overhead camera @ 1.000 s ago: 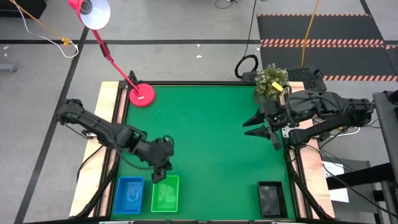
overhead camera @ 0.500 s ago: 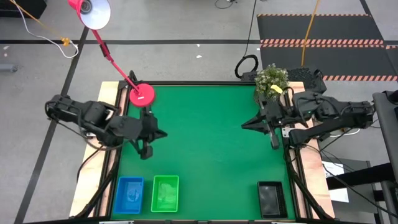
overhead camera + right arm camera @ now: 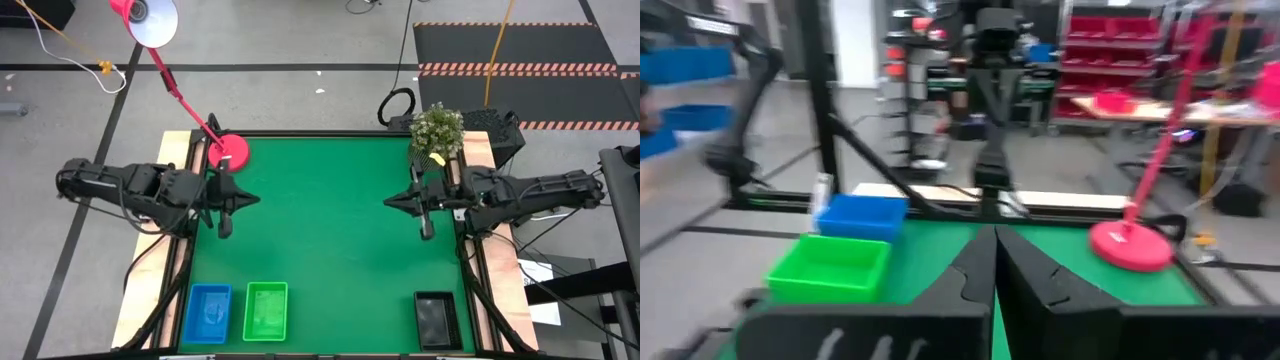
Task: Stack baskets by color
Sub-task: Return to Home Position
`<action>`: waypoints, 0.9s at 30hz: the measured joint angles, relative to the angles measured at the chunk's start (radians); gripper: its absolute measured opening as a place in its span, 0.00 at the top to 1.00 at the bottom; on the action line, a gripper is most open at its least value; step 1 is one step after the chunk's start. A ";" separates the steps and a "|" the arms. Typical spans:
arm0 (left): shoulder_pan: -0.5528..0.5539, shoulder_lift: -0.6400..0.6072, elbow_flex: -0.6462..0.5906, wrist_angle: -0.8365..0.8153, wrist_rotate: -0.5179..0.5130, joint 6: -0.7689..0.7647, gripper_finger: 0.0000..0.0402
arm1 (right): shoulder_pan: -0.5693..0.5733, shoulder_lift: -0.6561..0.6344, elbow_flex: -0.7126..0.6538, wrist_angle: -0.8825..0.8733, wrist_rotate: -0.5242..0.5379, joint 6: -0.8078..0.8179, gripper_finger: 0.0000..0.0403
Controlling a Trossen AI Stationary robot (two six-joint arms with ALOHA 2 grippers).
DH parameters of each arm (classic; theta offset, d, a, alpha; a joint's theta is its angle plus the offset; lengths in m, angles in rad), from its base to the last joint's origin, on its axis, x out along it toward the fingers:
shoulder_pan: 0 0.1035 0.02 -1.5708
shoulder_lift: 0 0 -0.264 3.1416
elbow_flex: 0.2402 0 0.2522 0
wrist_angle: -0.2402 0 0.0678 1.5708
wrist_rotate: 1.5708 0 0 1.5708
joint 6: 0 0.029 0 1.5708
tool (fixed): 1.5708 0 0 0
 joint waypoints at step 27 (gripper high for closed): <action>0.056 -0.143 -0.274 0.015 -0.009 -0.036 0.98 | -0.020 -0.369 -0.649 0.404 0.115 -0.101 1.00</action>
